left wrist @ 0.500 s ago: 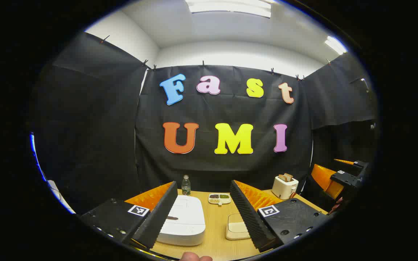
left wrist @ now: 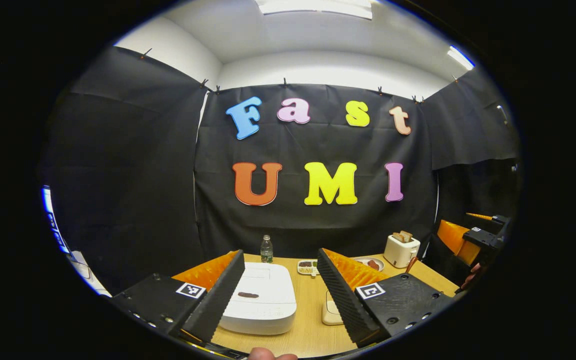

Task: Close the left gripper, press the button to open the rice cooker; take a wooden spoon from the chopstick holder with the right hand, scoop a spoonful of rice and pour it into the rice cooker, then put the wooden spoon back into the chopstick holder.

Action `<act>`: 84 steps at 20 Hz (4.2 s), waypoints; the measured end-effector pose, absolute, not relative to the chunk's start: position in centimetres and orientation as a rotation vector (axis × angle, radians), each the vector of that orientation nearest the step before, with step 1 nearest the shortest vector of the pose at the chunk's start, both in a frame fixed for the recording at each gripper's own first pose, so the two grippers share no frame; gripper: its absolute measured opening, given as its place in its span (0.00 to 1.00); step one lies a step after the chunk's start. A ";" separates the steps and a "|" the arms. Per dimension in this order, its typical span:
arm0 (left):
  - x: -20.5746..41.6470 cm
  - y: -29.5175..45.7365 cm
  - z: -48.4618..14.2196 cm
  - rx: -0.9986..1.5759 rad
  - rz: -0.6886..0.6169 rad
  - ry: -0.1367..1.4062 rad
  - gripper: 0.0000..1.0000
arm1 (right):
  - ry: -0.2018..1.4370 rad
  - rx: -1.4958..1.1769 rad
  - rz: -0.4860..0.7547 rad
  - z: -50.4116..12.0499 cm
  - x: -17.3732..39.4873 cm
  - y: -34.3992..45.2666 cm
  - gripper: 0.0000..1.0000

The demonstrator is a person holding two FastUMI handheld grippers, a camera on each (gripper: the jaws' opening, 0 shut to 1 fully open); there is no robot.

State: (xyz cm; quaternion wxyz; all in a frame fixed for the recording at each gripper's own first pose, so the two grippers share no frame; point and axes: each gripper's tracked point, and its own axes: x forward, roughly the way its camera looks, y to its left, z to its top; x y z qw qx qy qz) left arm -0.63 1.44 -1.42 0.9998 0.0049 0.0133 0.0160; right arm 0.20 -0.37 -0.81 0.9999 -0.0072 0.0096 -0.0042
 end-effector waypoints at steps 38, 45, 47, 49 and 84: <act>8.5 7.1 -13.9 -0.095 0.045 0.580 0.01 | 0.101 0.002 0.056 -4.6 11.9 -4.7 1.00; 10.8 9.9 -19.4 -0.155 0.019 0.842 0.00 | 0.157 0.013 0.007 -7.4 12.4 -6.7 1.00; 11.0 10.1 -20.7 -0.172 0.022 0.891 0.00 | 0.168 0.006 -0.001 -7.8 12.4 -7.1 0.98; 11.3 10.3 -21.1 -0.178 0.022 0.900 0.00 | 0.168 0.005 -0.012 -7.8 12.5 -7.7 0.98; 15.3 10.9 -9.8 -0.059 0.093 0.318 0.96 | 0.149 0.004 -0.019 -7.1 11.0 -7.7 1.00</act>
